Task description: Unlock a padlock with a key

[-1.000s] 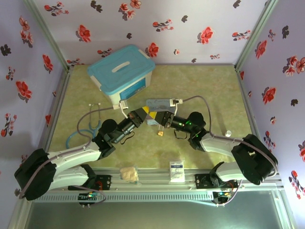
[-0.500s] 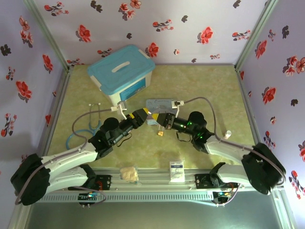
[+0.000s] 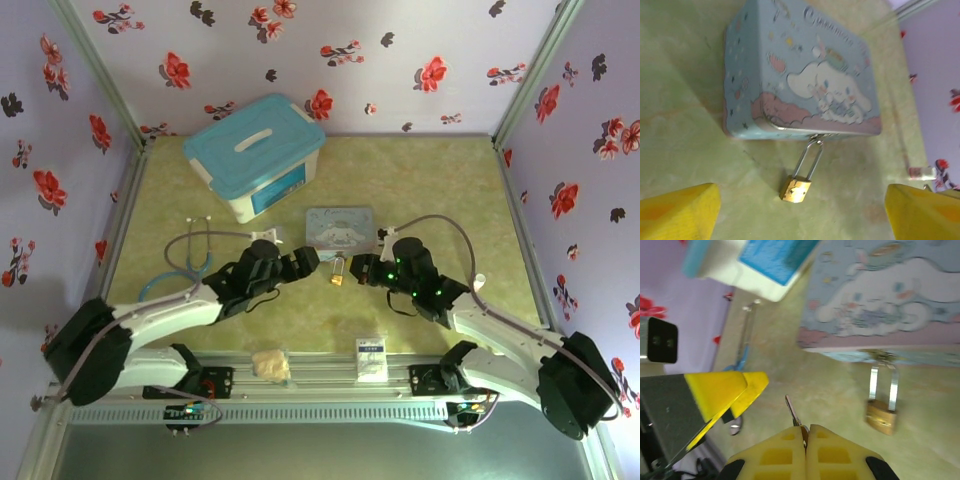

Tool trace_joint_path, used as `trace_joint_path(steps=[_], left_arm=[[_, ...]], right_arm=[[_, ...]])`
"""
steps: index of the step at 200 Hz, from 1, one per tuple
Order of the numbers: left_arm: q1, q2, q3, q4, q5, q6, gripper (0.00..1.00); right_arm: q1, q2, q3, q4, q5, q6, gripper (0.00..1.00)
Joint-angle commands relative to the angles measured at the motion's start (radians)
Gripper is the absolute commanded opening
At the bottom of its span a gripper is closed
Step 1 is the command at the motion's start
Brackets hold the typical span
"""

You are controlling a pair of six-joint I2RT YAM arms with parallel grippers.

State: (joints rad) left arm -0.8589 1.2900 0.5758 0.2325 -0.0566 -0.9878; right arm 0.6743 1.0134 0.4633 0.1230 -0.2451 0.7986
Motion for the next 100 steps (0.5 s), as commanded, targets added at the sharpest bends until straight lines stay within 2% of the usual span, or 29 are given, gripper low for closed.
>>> trace_joint_path(steps=[1, 27, 66, 100], left_arm=[[0.003, 0.097, 0.070, -0.026, 0.089, 0.062, 0.87], [-0.015, 0.192, 0.116, 0.034, 0.123, 0.081, 0.84], [-0.029, 0.347, 0.248, -0.028, 0.193, 0.165, 0.81], [-0.057, 0.415, 0.265, -0.005, 0.182, 0.149, 0.77]], right_arm=[[-0.012, -0.011, -0.002, -0.149, 0.078, -0.047, 0.00], [-0.015, -0.046, -0.030, -0.169, 0.087, -0.050, 0.00], [-0.054, -0.094, -0.060, -0.208, 0.095, -0.062, 0.00], [-0.061, -0.159, -0.096, -0.237, 0.105, -0.059, 0.00]])
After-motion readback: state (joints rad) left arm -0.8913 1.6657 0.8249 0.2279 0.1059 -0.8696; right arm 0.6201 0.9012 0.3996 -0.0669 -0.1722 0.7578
